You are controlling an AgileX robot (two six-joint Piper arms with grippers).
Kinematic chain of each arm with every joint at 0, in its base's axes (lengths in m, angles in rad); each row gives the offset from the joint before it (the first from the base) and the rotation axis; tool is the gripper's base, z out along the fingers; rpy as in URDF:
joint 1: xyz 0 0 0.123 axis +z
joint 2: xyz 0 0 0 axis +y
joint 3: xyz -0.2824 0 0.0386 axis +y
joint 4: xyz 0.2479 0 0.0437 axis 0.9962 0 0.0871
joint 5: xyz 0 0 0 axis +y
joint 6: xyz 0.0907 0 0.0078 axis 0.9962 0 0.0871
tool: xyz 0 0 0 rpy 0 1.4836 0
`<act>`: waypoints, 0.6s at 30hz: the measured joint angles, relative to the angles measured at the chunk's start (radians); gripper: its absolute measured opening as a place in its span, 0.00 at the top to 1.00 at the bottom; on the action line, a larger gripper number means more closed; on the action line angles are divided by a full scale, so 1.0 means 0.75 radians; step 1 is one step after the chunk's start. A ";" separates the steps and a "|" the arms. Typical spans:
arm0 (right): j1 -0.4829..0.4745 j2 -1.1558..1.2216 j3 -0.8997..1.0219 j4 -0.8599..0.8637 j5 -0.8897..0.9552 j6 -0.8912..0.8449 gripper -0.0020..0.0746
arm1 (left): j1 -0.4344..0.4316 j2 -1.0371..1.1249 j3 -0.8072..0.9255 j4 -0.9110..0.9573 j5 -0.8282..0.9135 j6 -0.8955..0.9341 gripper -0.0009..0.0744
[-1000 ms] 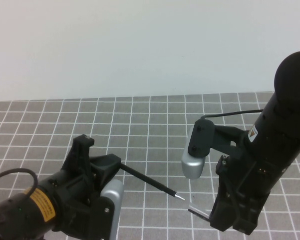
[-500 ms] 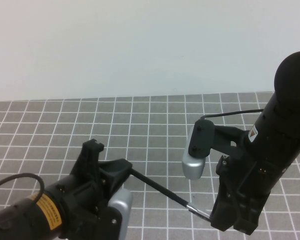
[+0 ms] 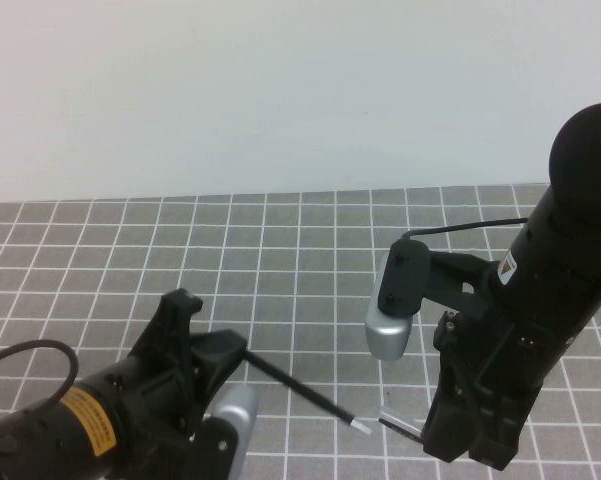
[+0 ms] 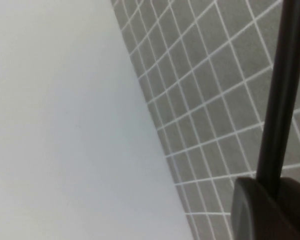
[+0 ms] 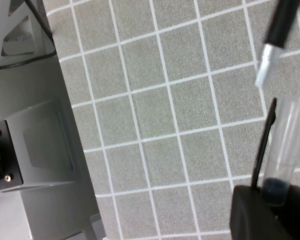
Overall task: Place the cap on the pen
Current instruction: 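Pick up the pen and its cap, cap the pen, and set it down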
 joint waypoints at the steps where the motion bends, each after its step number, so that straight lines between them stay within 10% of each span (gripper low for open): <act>1: 0.000 0.000 0.000 0.000 0.000 0.000 0.98 | 0.000 0.000 0.000 -0.014 -0.019 0.002 0.93; 18: 0.000 0.000 0.000 0.000 0.000 0.000 0.98 | 0.000 0.000 0.000 -0.076 -0.085 0.002 0.93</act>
